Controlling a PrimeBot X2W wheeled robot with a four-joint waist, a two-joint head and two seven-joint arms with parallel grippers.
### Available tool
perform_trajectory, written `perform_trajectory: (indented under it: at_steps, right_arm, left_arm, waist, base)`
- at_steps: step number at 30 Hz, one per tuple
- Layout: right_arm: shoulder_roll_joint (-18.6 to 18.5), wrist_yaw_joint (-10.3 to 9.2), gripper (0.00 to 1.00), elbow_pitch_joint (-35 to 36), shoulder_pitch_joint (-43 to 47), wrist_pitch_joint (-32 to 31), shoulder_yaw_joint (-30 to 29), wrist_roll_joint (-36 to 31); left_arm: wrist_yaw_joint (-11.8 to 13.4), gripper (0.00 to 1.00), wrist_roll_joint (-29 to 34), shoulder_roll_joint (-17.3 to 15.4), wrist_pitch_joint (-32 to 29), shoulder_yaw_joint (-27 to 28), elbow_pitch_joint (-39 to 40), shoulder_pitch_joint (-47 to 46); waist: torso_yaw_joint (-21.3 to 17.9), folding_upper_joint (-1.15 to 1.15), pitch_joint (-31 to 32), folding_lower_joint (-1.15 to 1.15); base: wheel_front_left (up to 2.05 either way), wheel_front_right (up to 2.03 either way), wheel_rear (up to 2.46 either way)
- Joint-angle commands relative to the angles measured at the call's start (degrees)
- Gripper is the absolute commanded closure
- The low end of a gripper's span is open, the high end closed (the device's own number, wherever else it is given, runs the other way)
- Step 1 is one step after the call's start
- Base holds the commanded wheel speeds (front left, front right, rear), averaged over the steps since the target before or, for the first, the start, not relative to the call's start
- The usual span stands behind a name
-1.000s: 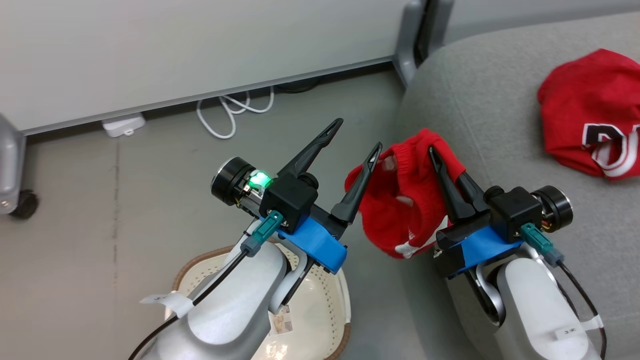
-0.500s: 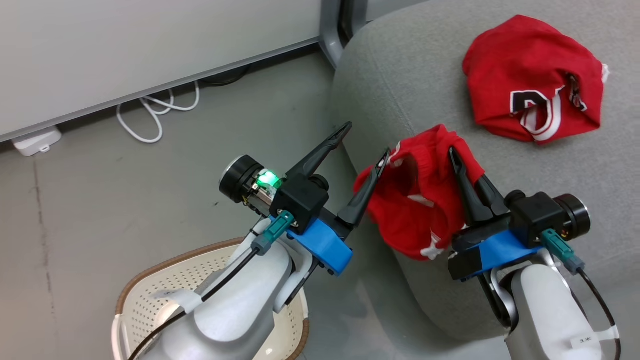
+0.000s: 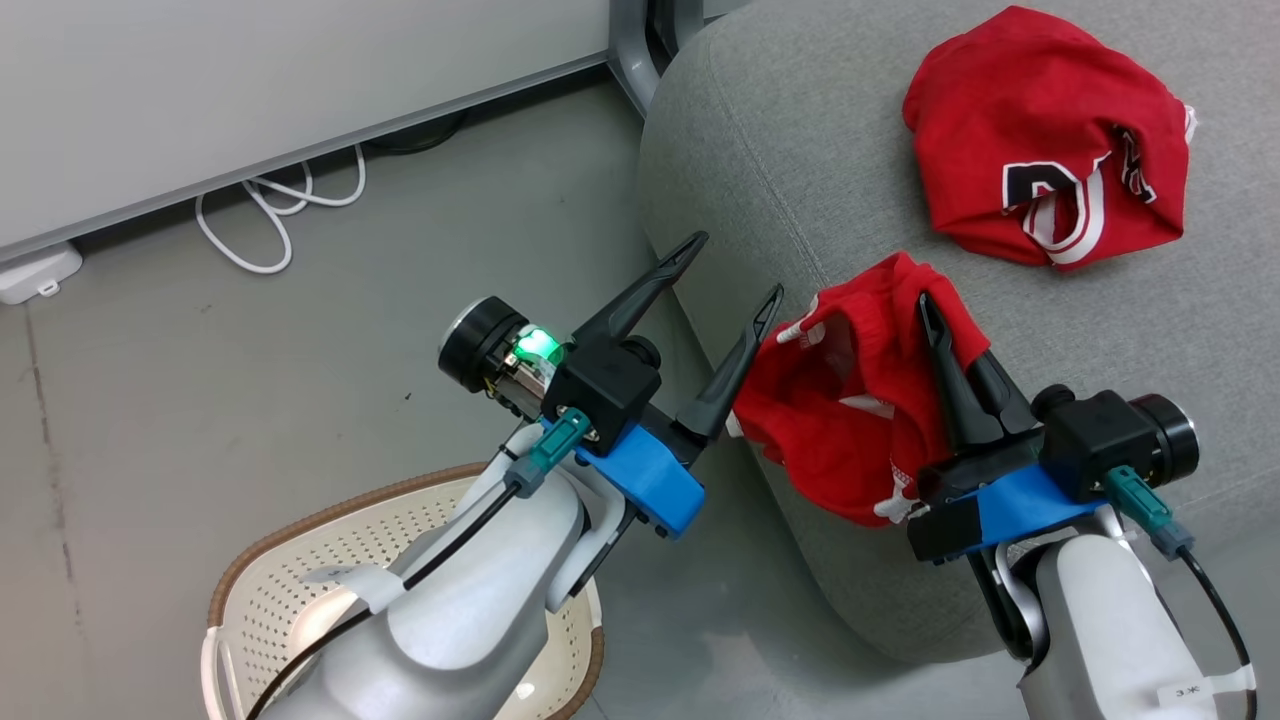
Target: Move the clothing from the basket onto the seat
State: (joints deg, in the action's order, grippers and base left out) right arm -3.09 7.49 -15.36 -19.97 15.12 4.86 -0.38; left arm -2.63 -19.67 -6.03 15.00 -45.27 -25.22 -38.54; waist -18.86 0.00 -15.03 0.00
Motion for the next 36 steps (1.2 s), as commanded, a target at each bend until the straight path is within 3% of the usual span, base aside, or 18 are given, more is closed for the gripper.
perform_trajectory:
  at_steps: [1, 8, 14, 20, 26, 31, 36]
  right_arm:
    - [0.2, 0.01, 1.0, 0.5, -0.3, 0.0, 0.0, 0.4]
    - [0.2, 0.01, 1.0, 2.8, -5.1, 0.0, -0.7, 1.1]
    - [-1.9, 0.01, 1.0, 5.1, -15.2, 0.0, -3.2, 2.9]
    - [-7.5, 0.01, 1.0, 7.3, -30.7, 0.0, -11.0, 4.3]
    - [-14.8, 0.01, 1.0, 7.8, -40.7, 0.0, -20.1, 4.5]
    - [-22.3, 0.01, 1.0, 5.4, -44.6, 0.0, -26.6, 5.0]
    - [-25.3, 0.01, 1.0, 2.7, -42.9, 0.0, -31.4, 5.5]
  left_arm:
    - [0.2, 0.0, -0.2, -0.4, 0.3, 0.3, -0.1, -0.7]
    - [1.0, 0.0, -0.1, -1.7, -0.1, 1.0, 0.6, -1.8]
    - [2.0, 0.0, 0.9, -2.9, -1.2, 1.3, 2.5, -3.9]
    - [2.6, 0.0, 2.6, -4.8, -3.4, 1.2, 5.1, -7.5]
    - [3.2, 0.0, 3.9, -5.7, -4.2, 1.0, 6.8, -10.2]
    - [3.5, 0.0, 4.7, -6.1, -4.8, 0.7, 7.6, -11.5]
    - [3.6, 0.0, 4.8, -6.9, -4.9, 0.5, 7.9, -11.5]
  waist:
    - [0.3, 0.0, -0.3, 0.0]
    - [1.0, 0.0, -3.0, 0.0]
    - [1.6, 0.0, -9.2, 0.0]
    - [2.3, 0.0, -18.6, 0.0]
    - [2.6, 0.0, -24.6, 0.0]
    - [2.6, 0.0, -27.8, 0.0]
    - [2.2, 0.0, -28.9, 0.0]
  base:
    - [0.0, 0.0, 0.0]
    - [0.0, 0.0, 0.0]
    - [0.0, 0.0, 0.0]
    - [0.0, 0.0, 0.0]
    - [0.0, 0.0, 0.0]
    - [0.0, 0.0, 0.0]
    - [0.0, 0.0, 0.0]
